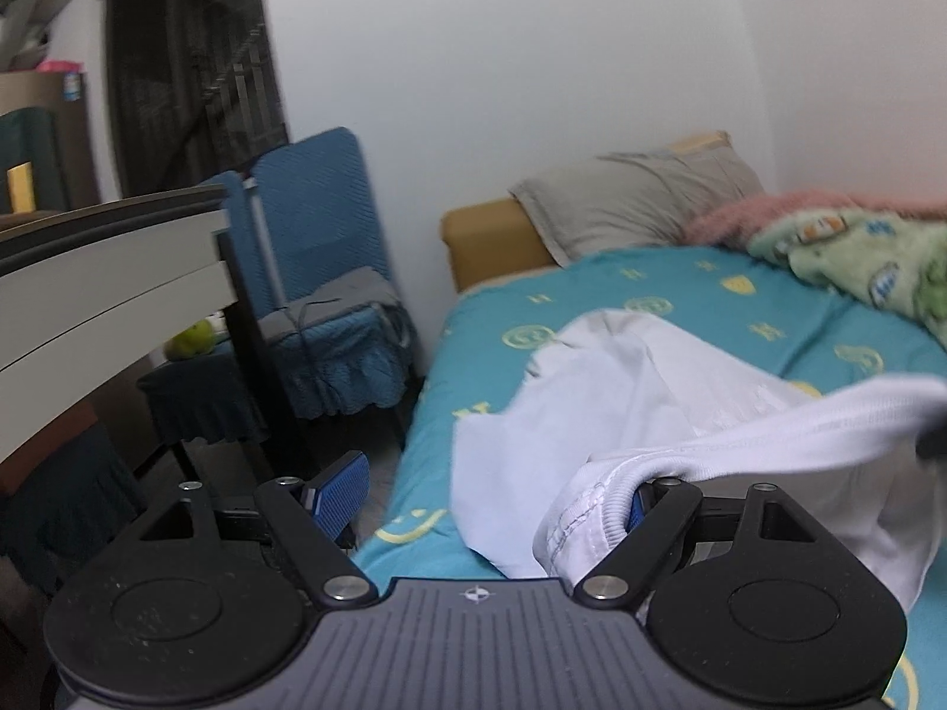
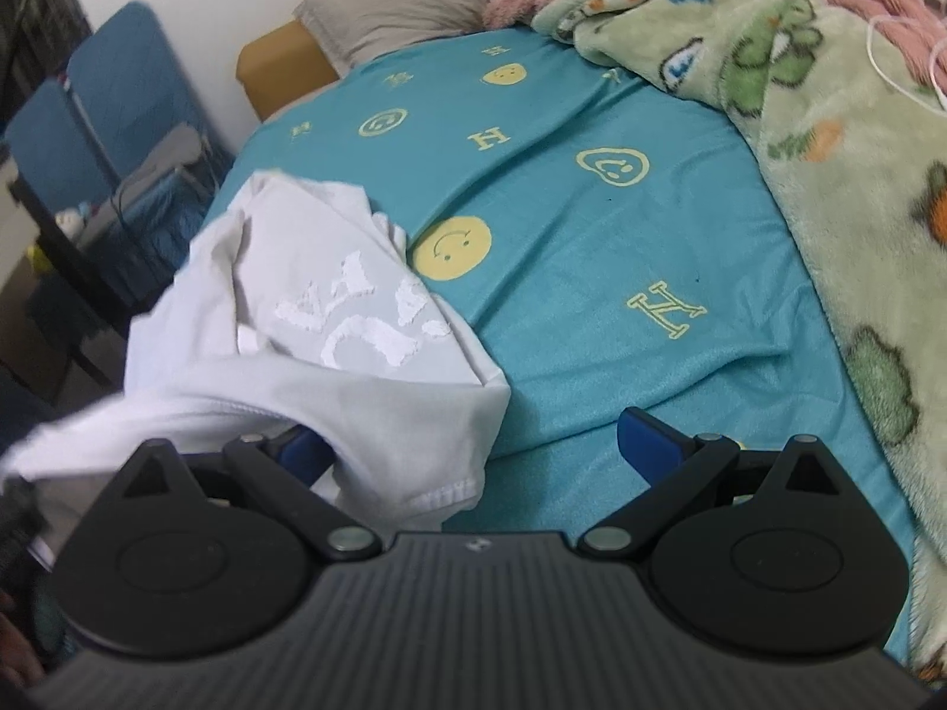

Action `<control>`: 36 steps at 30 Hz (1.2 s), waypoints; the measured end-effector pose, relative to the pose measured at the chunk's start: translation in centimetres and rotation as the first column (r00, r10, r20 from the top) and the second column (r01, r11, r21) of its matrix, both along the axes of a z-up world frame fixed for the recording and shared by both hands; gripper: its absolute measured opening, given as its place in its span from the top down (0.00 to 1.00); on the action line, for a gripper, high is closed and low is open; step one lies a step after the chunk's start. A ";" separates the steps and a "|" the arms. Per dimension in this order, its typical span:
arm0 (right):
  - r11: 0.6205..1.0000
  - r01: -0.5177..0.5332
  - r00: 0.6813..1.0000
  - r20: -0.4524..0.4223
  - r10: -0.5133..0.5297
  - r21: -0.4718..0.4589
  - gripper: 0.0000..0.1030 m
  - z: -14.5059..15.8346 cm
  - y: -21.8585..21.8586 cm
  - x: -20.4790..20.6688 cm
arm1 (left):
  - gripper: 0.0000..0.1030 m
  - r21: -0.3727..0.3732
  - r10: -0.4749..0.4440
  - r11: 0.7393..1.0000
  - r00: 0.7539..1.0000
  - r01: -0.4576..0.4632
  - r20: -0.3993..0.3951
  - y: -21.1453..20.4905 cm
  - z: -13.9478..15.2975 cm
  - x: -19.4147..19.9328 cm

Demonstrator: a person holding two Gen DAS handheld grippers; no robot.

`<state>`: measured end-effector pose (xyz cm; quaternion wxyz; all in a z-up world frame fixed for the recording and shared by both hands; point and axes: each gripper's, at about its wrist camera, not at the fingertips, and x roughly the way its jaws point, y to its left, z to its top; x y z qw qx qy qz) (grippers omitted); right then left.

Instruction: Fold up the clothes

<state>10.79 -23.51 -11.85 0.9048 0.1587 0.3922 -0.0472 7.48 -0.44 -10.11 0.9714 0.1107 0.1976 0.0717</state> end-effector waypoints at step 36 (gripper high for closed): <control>0.994 0.022 0.997 0.071 -0.014 -0.111 0.02 0.7 0.3 0.2 | 0.17 -0.268 0.143 0.956 0.987 -0.119 0.071 5.1 4.1 -2.5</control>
